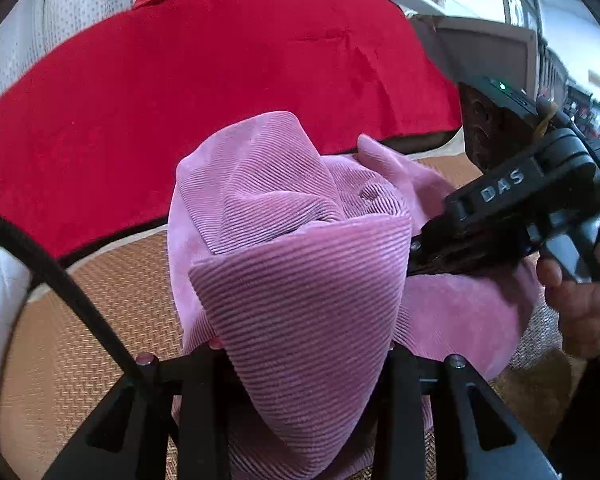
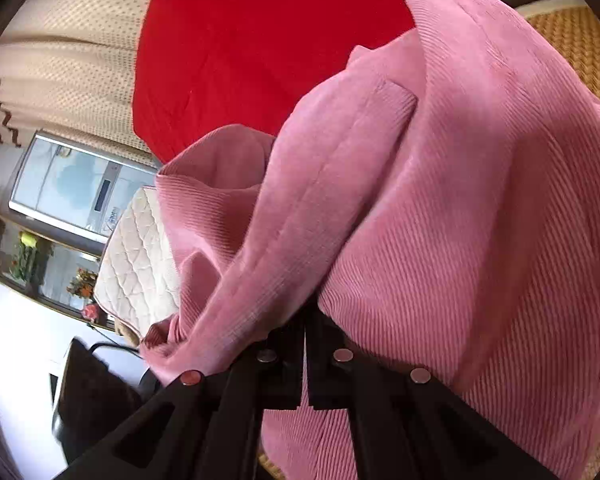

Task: Fold large clothes

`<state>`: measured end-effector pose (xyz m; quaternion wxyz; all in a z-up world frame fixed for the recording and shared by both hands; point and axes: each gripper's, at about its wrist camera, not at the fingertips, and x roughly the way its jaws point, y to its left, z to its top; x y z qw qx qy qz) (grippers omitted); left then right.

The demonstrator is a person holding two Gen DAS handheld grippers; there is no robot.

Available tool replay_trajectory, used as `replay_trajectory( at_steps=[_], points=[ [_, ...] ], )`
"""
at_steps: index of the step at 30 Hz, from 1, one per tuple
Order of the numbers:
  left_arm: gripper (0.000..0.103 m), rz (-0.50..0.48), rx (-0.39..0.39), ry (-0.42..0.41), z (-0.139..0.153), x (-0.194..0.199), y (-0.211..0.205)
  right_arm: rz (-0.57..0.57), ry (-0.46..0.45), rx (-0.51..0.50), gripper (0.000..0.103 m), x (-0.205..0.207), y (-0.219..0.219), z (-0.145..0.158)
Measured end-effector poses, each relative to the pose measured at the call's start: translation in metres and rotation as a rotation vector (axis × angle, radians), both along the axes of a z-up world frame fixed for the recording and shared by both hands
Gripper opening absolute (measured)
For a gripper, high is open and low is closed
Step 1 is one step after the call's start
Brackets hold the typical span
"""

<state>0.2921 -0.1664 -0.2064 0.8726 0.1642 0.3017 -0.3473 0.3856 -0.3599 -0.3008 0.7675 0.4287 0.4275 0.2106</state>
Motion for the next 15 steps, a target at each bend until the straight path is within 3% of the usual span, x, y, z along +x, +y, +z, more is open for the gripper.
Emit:
replay_trajectory(
  at_steps=[4, 7, 8, 10, 11, 13, 15],
  points=[
    [0.035, -0.014, 0.01, -0.032, -0.001, -0.005, -0.005, -0.007, 0.011, -0.007, 0.008, -0.005, -0.01, 0.011],
    [0.035, -0.016, -0.011, -0.024, -0.002, -0.003, -0.002, -0.033, 0.002, 0.046, 0.012, -0.009, -0.023, 0.014],
    [0.035, -0.018, -0.016, -0.022, -0.001, -0.002, -0.002, -0.05, -0.002, 0.06, 0.02, -0.008, -0.026, 0.016],
    [0.035, -0.021, -0.029, -0.016, -0.004, -0.003, 0.007, -0.088, -0.004, 0.116, 0.058, -0.009, -0.031, 0.017],
    [0.035, -0.024, -0.032, -0.014, -0.004, -0.002, 0.005, -0.105, -0.022, 0.165, 0.085, -0.01, -0.033, 0.015],
    [0.035, -0.026, -0.032, -0.018, -0.004, -0.001, 0.004, -0.126, -0.025, 0.204, 0.087, -0.004, -0.032, 0.017],
    [0.035, -0.028, -0.034, -0.017, -0.003, 0.002, 0.003, -0.112, -0.006, 0.166, 0.087, 0.008, -0.023, 0.022]
  ],
)
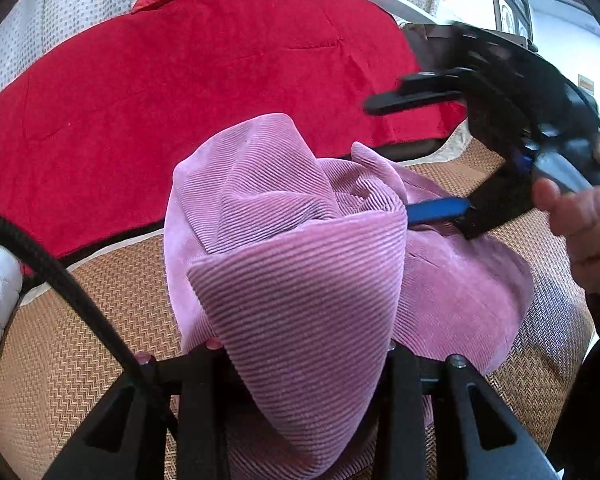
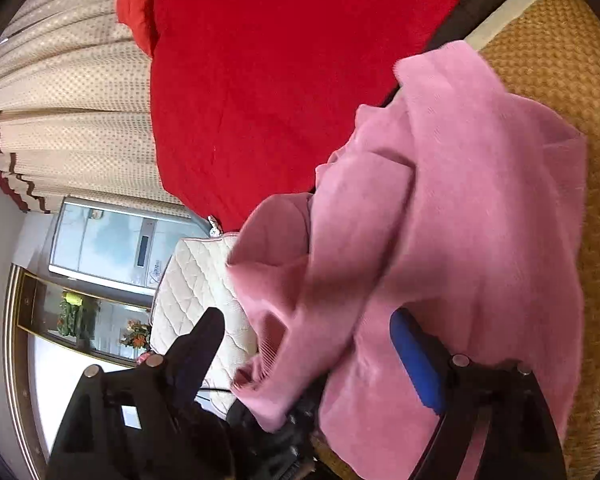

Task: Fold large clothes

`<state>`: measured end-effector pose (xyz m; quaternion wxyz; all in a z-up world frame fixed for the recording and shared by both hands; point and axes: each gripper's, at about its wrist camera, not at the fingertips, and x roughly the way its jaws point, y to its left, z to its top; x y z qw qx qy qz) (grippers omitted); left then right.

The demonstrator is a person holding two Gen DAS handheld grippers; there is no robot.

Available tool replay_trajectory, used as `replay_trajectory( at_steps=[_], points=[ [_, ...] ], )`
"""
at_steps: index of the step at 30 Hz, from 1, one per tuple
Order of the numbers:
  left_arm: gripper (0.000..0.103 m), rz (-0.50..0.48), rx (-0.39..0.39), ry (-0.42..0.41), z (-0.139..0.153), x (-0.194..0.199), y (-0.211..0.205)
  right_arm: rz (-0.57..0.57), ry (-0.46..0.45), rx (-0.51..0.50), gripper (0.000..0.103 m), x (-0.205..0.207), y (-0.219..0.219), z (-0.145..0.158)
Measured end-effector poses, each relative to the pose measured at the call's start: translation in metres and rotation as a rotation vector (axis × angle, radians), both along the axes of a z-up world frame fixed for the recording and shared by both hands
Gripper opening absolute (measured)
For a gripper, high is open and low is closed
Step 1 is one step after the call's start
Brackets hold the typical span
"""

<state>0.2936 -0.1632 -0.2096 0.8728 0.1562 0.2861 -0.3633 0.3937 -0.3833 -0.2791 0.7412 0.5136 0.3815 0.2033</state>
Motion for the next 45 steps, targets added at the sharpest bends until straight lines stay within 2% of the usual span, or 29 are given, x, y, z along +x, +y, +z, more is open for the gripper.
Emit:
replay_trajectory(
  at_steps=[4, 6, 8, 11, 13, 14, 15, 16, 17, 18, 21, 23, 24, 25, 27, 28, 31, 34, 39, 43, 45],
  points=[
    [0.035, -0.002, -0.02, 0.009, -0.01, -0.007, 0.011, 0.056, 0.028, -0.073, 0.088, 0.04, 0.022, 0.01],
    [0.035, -0.005, -0.032, 0.014, -0.013, -0.012, 0.038, 0.087, 0.033, -0.147, 0.089, 0.058, 0.037, 0.018],
    [0.036, -0.007, -0.04, 0.02, -0.009, -0.011, 0.043, 0.118, 0.03, -0.219, 0.089, 0.072, 0.054, 0.024],
    [0.037, -0.009, -0.054, 0.043, -0.009, -0.006, 0.047, 0.186, 0.019, -0.39, 0.088, 0.083, 0.08, 0.024],
    [0.044, -0.026, -0.055, 0.066, -0.005, -0.006, 0.053, 0.212, 0.021, -0.514, 0.078, 0.083, 0.092, 0.017],
    [0.049, -0.052, -0.065, 0.093, -0.001, -0.008, 0.06, 0.208, 0.016, -0.551, 0.066, 0.08, 0.09, 0.015],
    [0.062, -0.088, -0.083, 0.121, 0.005, -0.011, 0.068, 0.198, 0.007, -0.555, 0.056, 0.077, 0.087, 0.013],
    [0.068, -0.116, -0.103, 0.138, 0.01, -0.014, 0.078, 0.185, -0.006, -0.527, 0.053, 0.07, 0.072, 0.008],
    [0.068, -0.135, -0.138, 0.145, 0.018, -0.018, 0.096, 0.173, -0.008, -0.498, 0.045, 0.069, 0.065, 0.005],
    [0.068, -0.133, -0.165, 0.148, 0.022, -0.019, 0.108, 0.161, -0.007, -0.465, 0.042, 0.067, 0.058, 0.001],
    [0.07, -0.048, -0.306, 0.187, 0.031, -0.003, 0.162, 0.135, -0.025, -0.427, 0.039, 0.064, 0.053, 0.0],
    [0.07, 0.082, -0.36, 0.288, 0.018, 0.025, 0.184, 0.119, -0.037, -0.456, 0.037, 0.062, 0.061, 0.007],
    [0.068, 0.146, -0.38, 0.389, 0.003, 0.043, 0.19, 0.113, -0.045, -0.468, 0.036, 0.06, 0.064, 0.01],
    [0.06, 0.179, -0.392, 0.495, -0.014, 0.057, 0.191, 0.108, -0.06, -0.485, 0.035, 0.057, 0.068, 0.015],
    [0.04, 0.164, -0.4, 0.637, -0.038, 0.068, 0.179, 0.097, -0.077, -0.511, 0.033, 0.051, 0.073, 0.024],
    [0.035, 0.131, -0.399, 0.667, -0.044, 0.068, 0.169, 0.09, -0.082, -0.519, 0.033, 0.048, 0.074, 0.029],
    [0.034, 0.055, -0.369, 0.603, -0.034, 0.053, 0.146, 0.069, -0.111, -0.53, 0.029, 0.036, 0.076, 0.044],
    [0.034, 0.02, -0.397, 0.615, -0.028, 0.046, 0.141, 0.051, -0.147, -0.501, 0.027, 0.023, 0.07, 0.063],
    [0.033, -0.056, -0.37, 0.535, 0.001, 0.031, 0.106, -0.007, -0.261, -0.524, 0.018, -0.012, 0.058, 0.107],
    [0.033, -0.134, -0.411, 0.476, 0.021, 0.016, 0.078, -0.115, -0.336, -0.56, 0.013, -0.053, 0.02, 0.134],
    [0.033, -0.179, -0.397, 0.438, 0.024, 0.012, 0.057, -0.151, -0.324, -0.546, 0.013, -0.065, -0.01, 0.133]
  ],
)
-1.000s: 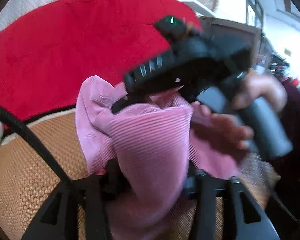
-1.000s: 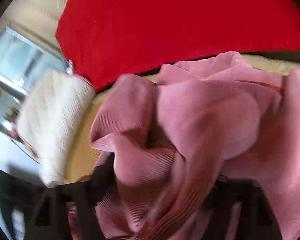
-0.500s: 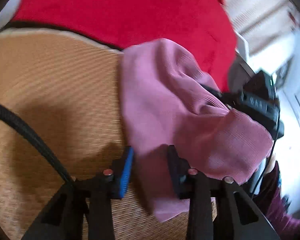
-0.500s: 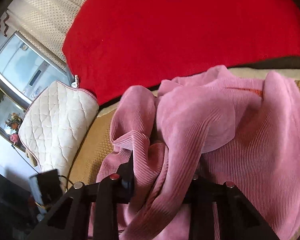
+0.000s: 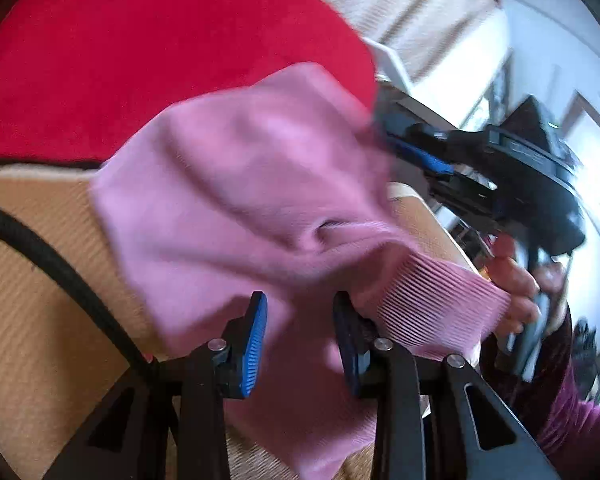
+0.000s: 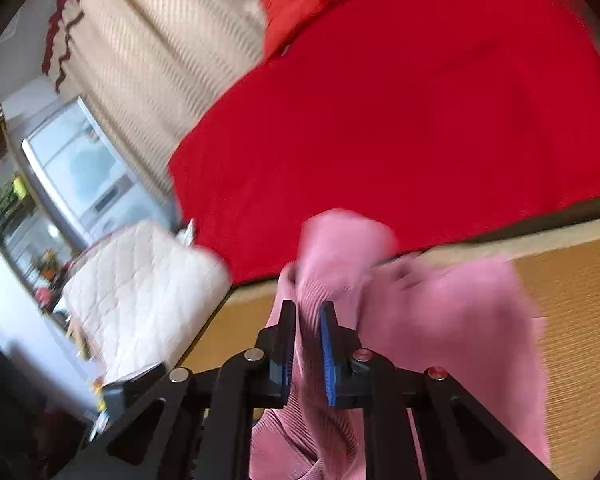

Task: Fold large clothes

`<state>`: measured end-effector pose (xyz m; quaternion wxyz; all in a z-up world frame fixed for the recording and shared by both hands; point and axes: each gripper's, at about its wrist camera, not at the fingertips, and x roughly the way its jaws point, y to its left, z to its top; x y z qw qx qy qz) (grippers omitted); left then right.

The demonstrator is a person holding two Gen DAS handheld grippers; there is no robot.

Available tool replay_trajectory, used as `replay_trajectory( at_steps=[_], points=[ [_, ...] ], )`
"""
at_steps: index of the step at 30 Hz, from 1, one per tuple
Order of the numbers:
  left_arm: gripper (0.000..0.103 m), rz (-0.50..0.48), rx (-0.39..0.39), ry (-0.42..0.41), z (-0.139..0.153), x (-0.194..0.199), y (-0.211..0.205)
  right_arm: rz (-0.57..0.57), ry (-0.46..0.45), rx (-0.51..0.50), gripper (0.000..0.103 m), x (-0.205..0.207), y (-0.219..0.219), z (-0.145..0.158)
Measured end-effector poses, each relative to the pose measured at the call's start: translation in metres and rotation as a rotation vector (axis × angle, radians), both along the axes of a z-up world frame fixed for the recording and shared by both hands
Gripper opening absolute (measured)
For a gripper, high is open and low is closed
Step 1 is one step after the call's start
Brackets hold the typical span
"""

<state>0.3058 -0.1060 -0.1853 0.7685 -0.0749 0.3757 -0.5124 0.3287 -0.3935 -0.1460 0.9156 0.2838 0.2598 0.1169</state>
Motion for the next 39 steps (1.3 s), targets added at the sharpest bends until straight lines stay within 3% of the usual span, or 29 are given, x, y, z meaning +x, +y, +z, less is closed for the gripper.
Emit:
replay_trajectory(
  at_steps=[3, 7, 8, 11, 15, 20, 23, 25, 26, 27, 30, 33, 37, 39],
  points=[
    [0.033, -0.013, 0.058, -0.009, -0.009, -0.001, -0.022, 0.013, 0.089, 0.075, 0.013, 0.003, -0.03, -0.023],
    [0.034, -0.01, 0.028, 0.029, -0.012, 0.003, -0.009, 0.08, 0.18, 0.217, 0.017, 0.013, -0.047, -0.063],
    [0.034, -0.003, 0.02, 0.045, -0.015, 0.004, -0.004, 0.076, 0.191, 0.249, 0.022, 0.017, -0.051, -0.072],
    [0.035, 0.001, 0.011, 0.063, -0.02, 0.008, -0.005, 0.027, 0.239, 0.347, 0.096, 0.03, -0.06, -0.101],
    [0.035, -0.004, 0.014, 0.054, -0.022, 0.009, -0.009, 0.076, 0.249, 0.44, 0.096, 0.043, -0.06, -0.118],
    [0.035, -0.009, 0.016, 0.064, -0.023, 0.019, -0.006, 0.157, 0.261, 0.32, 0.096, 0.065, -0.014, -0.095],
    [0.035, -0.003, 0.032, 0.063, -0.019, 0.02, -0.003, 0.191, 0.322, 0.144, 0.094, 0.086, 0.02, -0.086],
    [0.036, 0.017, 0.041, 0.077, -0.019, 0.02, 0.01, 0.189, 0.395, 0.048, 0.071, 0.098, 0.035, -0.094],
    [0.037, 0.039, 0.04, 0.096, -0.021, 0.021, 0.019, 0.183, 0.407, 0.009, 0.05, 0.1, 0.038, -0.097],
    [0.042, 0.063, 0.036, 0.119, -0.023, 0.023, 0.03, 0.179, 0.399, -0.019, 0.042, 0.099, 0.04, -0.096],
    [0.045, 0.152, 0.057, 0.221, -0.04, 0.03, 0.054, 0.163, 0.362, -0.038, 0.034, 0.092, 0.043, -0.09],
    [0.044, 0.147, 0.071, 0.336, -0.06, 0.034, 0.048, 0.142, 0.338, -0.112, 0.031, 0.089, 0.057, -0.081],
    [0.044, 0.107, 0.049, 0.272, -0.044, 0.028, 0.033, 0.125, 0.266, -0.155, 0.027, 0.07, 0.067, -0.048],
    [0.044, 0.092, -0.018, 0.285, -0.036, 0.031, 0.027, 0.116, 0.217, -0.166, 0.026, 0.058, 0.067, -0.031]
  ],
)
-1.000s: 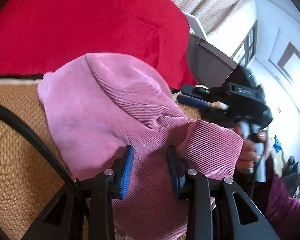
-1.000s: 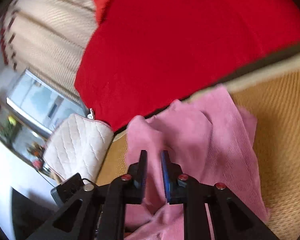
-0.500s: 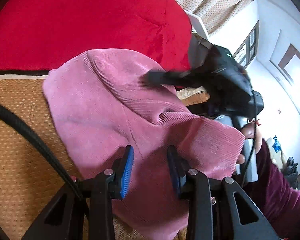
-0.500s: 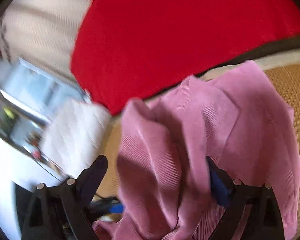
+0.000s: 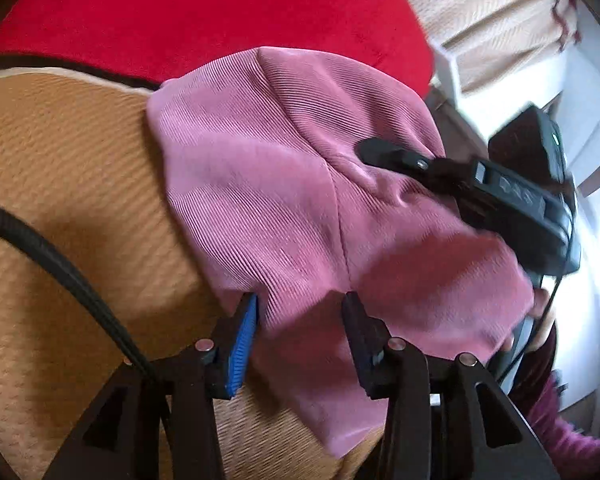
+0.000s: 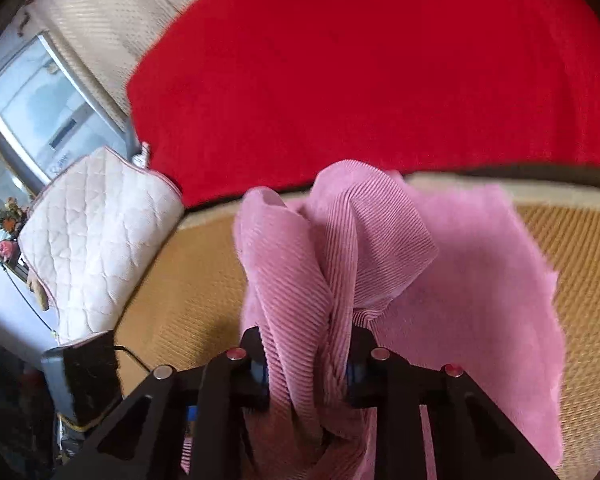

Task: Fold large clothes

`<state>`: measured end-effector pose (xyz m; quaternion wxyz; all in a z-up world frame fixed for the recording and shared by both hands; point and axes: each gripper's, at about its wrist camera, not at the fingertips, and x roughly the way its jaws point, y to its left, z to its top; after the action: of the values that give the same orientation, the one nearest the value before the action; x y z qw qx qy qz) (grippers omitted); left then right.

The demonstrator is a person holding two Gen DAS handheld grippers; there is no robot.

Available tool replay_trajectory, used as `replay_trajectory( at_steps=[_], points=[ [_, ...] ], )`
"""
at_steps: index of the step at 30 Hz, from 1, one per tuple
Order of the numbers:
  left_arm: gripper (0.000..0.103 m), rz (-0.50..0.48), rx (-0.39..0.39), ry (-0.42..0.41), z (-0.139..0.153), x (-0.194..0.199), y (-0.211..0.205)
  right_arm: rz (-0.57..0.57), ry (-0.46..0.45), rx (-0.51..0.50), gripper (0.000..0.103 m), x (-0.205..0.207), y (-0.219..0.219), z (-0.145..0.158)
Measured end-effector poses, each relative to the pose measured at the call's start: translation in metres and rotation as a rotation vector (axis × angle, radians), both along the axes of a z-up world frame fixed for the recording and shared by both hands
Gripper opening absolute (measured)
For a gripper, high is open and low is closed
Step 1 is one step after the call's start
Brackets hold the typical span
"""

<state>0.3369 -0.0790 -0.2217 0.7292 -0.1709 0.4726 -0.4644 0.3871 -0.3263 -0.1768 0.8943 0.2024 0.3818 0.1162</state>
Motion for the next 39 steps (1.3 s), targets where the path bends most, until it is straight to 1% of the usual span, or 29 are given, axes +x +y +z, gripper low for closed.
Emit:
replay_trajectory(
  at_steps=[1, 4, 5, 6, 7, 9, 10, 11, 12, 13, 14, 15, 16, 17, 19, 21, 22, 24, 26, 28, 30, 31, 32, 35, 38, 39],
  points=[
    [0.044, -0.004, -0.026, -0.005, 0.005, 0.001, -0.004, -0.004, -0.026, -0.001, 0.026, -0.007, -0.004, 0.009],
    [0.043, -0.027, -0.118, -0.076, 0.03, -0.002, -0.021, -0.043, -0.098, 0.01, 0.023, -0.029, -0.025, 0.027],
    [0.043, -0.037, -0.135, -0.106, 0.038, -0.004, -0.03, -0.071, -0.118, 0.023, 0.021, -0.037, -0.036, 0.029],
    [0.043, -0.052, -0.141, -0.141, 0.045, -0.008, -0.041, -0.103, -0.135, 0.034, 0.016, -0.043, -0.047, 0.03],
    [0.043, -0.07, -0.137, -0.162, 0.047, -0.011, -0.051, -0.143, -0.139, 0.05, 0.016, -0.048, -0.061, 0.026],
    [0.043, -0.105, -0.094, -0.173, 0.043, -0.015, -0.077, -0.207, -0.092, 0.093, 0.016, -0.051, -0.09, 0.007],
    [0.043, -0.117, -0.059, -0.169, 0.037, -0.016, -0.089, -0.232, -0.05, 0.124, 0.016, -0.049, -0.104, -0.01],
    [0.043, -0.123, -0.014, -0.176, 0.029, -0.016, -0.097, -0.24, -0.011, 0.132, 0.016, -0.047, -0.111, -0.026],
    [0.043, -0.122, 0.015, -0.184, 0.024, -0.016, -0.102, -0.247, 0.045, 0.123, 0.016, -0.042, -0.117, -0.049],
    [0.041, -0.128, 0.035, -0.195, 0.018, -0.017, -0.107, -0.262, 0.082, 0.132, 0.016, -0.04, -0.124, -0.067],
    [0.041, -0.137, 0.047, -0.216, 0.018, -0.019, -0.109, -0.272, 0.121, 0.193, 0.016, -0.038, -0.13, -0.088],
    [0.041, -0.147, 0.064, -0.246, 0.021, -0.023, -0.109, -0.271, 0.129, 0.271, 0.016, -0.038, -0.136, -0.104],
    [0.042, -0.156, 0.071, -0.266, 0.025, -0.029, -0.109, -0.271, 0.113, 0.287, 0.016, -0.039, -0.136, -0.105],
    [0.042, -0.159, 0.07, -0.276, 0.029, -0.031, -0.105, -0.268, 0.103, 0.269, 0.015, -0.04, -0.135, -0.103],
    [0.042, -0.151, 0.065, -0.256, 0.036, -0.031, -0.094, -0.264, 0.097, 0.214, 0.015, -0.041, -0.134, -0.095],
    [0.044, -0.122, 0.047, -0.236, 0.035, -0.022, -0.066, -0.263, 0.095, 0.209, 0.015, -0.038, -0.127, -0.099],
    [0.047, -0.095, 0.044, -0.229, 0.036, -0.022, -0.054, -0.261, 0.094, 0.226, 0.015, -0.038, -0.128, -0.102],
    [0.053, -0.052, 0.067, -0.201, 0.031, -0.02, -0.045, -0.266, 0.098, 0.264, 0.015, -0.04, -0.13, -0.108],
    [0.053, -0.06, 0.096, -0.141, 0.017, -0.018, -0.048, -0.262, 0.098, 0.291, 0.015, -0.043, -0.139, -0.114],
    [0.056, -0.057, 0.079, -0.087, 0.009, -0.019, -0.056, -0.26, 0.095, 0.327, 0.016, -0.046, -0.137, -0.121],
    [0.057, -0.06, 0.077, -0.095, 0.014, -0.019, -0.061, -0.271, 0.107, 0.398, 0.016, -0.048, -0.14, -0.13],
    [0.057, -0.06, 0.072, -0.105, 0.018, -0.018, -0.06, -0.284, 0.125, 0.457, 0.016, -0.05, -0.141, -0.134],
    [0.057, -0.054, 0.06, -0.106, 0.02, -0.017, -0.055, -0.291, 0.134, 0.486, 0.016, -0.053, -0.14, -0.136],
    [0.057, -0.024, 0.053, -0.103, 0.023, -0.004, -0.048, -0.318, 0.144, 0.51, 0.016, -0.061, -0.122, -0.137],
    [0.057, 0.02, 0.035, -0.095, 0.029, 0.008, -0.027, -0.313, 0.152, 0.593, 0.016, -0.063, -0.103, -0.14],
    [0.057, 0.039, 0.034, -0.098, 0.03, 0.011, -0.032, -0.31, 0.152, 0.619, 0.016, -0.065, -0.098, -0.141]
  ],
)
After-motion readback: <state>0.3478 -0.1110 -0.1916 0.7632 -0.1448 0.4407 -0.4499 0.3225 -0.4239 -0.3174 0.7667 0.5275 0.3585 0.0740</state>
